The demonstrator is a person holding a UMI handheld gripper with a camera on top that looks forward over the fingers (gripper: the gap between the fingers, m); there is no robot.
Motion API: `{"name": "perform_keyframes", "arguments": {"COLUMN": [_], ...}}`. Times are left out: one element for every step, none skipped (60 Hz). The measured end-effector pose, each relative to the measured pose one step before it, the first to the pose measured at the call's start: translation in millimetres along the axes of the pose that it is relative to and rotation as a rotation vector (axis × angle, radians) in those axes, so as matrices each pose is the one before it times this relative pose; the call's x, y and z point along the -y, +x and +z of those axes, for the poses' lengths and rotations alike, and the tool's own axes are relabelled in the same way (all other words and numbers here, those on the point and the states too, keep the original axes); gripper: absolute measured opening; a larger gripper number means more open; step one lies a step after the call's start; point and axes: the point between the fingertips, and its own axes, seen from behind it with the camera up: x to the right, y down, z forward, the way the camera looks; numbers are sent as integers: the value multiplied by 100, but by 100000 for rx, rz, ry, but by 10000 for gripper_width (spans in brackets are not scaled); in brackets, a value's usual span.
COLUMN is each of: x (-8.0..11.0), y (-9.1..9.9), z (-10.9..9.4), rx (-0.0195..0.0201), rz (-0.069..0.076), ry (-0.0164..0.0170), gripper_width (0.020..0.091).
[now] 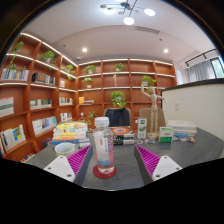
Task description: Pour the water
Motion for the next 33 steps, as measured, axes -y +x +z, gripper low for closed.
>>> {"name": "perform_keyframes", "arguments": {"x": [373,379,378,387,327,336,341,359,313,356,273,346,317,275,239,221,365,221,154,124,127,119,190,191,71,218,106,26,31,49,38,59,45], "y": [299,284,286,381,300,295,233,332,218,206,204,244,253,275,256,238,255,255,211,234,266,277,252,222,236,180,187,142,107,59,41,32,0], "z": [-357,-370,-324,-400,-252,-251,-221,-184,-184,-273,-150,-177,-138,-146,-123,-124,-275,63,-63,-52,-4,7,-6,-16,-390,186,89,84,36,26,25,-33,-25], "rx": [-1232,-1037,-997,-999,-1041,-898,-659,-488,-569,-618,-584,-633,-647,-664,-679,-672,-544,-610,-612,-722,-767,-754,-716,-639,-567,-642,-586,-451,-274,-102,-78,-61,-34], "rz": [-16,-171,-286,-325,-243,-246,-281,-279,-263,-244,-275,-263,-198,-6,141,225,33,165,45,-28,-71,-91,-94,-42,-106,-17,-89,-85,28,120,218,221,264], "ry": [582,641,612,446,380,394,486,481,597,490,564,575,593,533,424,337,236,287,155,-48,-68,28,182,389,445,87,-89,-191,-247,-190,-129,-137,-158], "gripper_width": [870,871,869,868,869,869,869,867,867,868,869,869,869,869,867,868,868,867,870,868,869,869,868,869,869,868,868,867,868,868,867,869,869]}}
